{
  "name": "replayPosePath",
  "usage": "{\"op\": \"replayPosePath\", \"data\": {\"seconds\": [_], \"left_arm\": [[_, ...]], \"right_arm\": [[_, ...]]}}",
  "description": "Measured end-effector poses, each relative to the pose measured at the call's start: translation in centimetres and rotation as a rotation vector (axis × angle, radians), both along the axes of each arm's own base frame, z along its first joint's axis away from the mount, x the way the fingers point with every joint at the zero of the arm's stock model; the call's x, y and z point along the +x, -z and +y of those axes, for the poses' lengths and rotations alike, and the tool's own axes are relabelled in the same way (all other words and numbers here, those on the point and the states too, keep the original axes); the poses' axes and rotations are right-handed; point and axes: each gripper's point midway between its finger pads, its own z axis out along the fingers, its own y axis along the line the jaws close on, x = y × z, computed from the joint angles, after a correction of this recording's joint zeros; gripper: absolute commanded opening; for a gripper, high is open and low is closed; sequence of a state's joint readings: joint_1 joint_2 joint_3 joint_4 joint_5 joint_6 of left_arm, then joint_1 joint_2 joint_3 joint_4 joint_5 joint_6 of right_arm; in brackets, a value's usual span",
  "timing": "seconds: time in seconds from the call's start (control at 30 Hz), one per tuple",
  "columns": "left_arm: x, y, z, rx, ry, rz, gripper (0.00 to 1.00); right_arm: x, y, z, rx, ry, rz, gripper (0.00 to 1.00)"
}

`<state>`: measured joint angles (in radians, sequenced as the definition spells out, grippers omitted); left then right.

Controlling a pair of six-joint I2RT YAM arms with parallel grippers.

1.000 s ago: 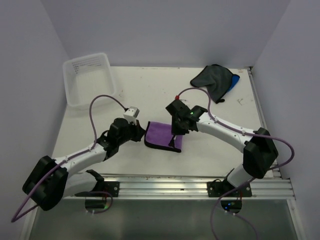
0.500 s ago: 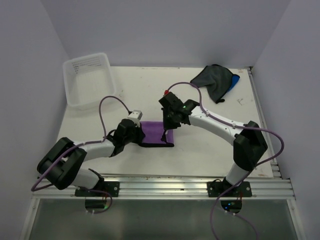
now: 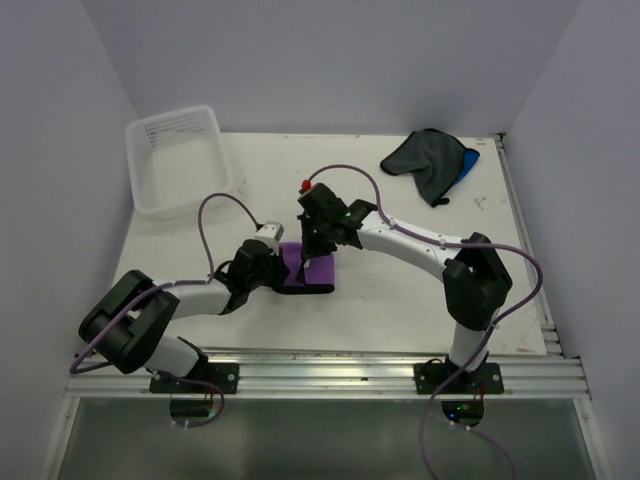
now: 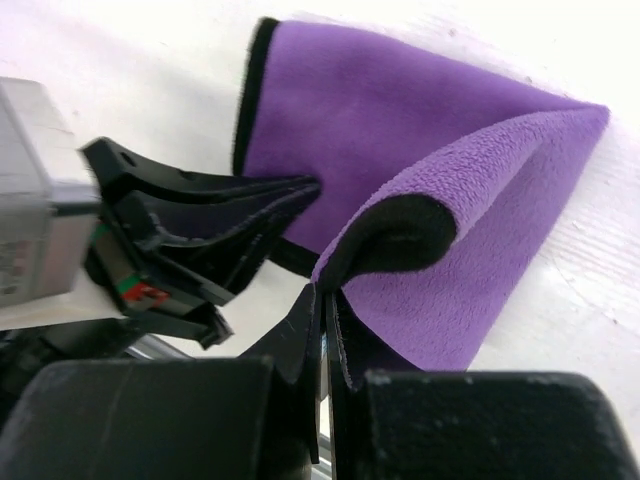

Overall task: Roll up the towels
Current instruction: Fold the towel

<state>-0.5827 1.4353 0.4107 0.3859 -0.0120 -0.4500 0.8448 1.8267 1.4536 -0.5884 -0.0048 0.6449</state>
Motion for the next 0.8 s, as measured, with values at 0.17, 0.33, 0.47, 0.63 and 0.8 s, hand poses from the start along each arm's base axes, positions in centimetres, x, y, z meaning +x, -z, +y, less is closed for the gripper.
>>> {"op": "replayPosePath", "data": {"seconds": [0.17, 0.33, 0.47, 0.63, 0.8], "left_arm": [[0.2, 0.0, 0.1, -0.008, -0.004, -0.005, 0.00], [0.2, -1.4, 0.3, -0.026, -0.009, -0.035, 0.00], [0.8, -5.1, 0.6, -0.062, -0.033, -0.135, 0.00], [1.6, -8.2, 2.1, -0.060, -0.107, -0.234, 0.00], [1.4, -4.8, 3.6, 0.017, -0.160, -0.141, 0.00]], "right_arm": [[0.3, -0.8, 1.5, 0.068, -0.023, -0.015, 0.00], [0.5, -1.0, 1.8, 0.083, -0.025, -0.027, 0.00], [0.5, -0.9, 1.8, 0.081, -0.027, -0.028, 0.00], [0.5, -0.9, 1.8, 0.083, -0.032, -0.029, 0.00], [0.2, -0.5, 2.1, 0.086, -0.062, -0.018, 0.00]]}}
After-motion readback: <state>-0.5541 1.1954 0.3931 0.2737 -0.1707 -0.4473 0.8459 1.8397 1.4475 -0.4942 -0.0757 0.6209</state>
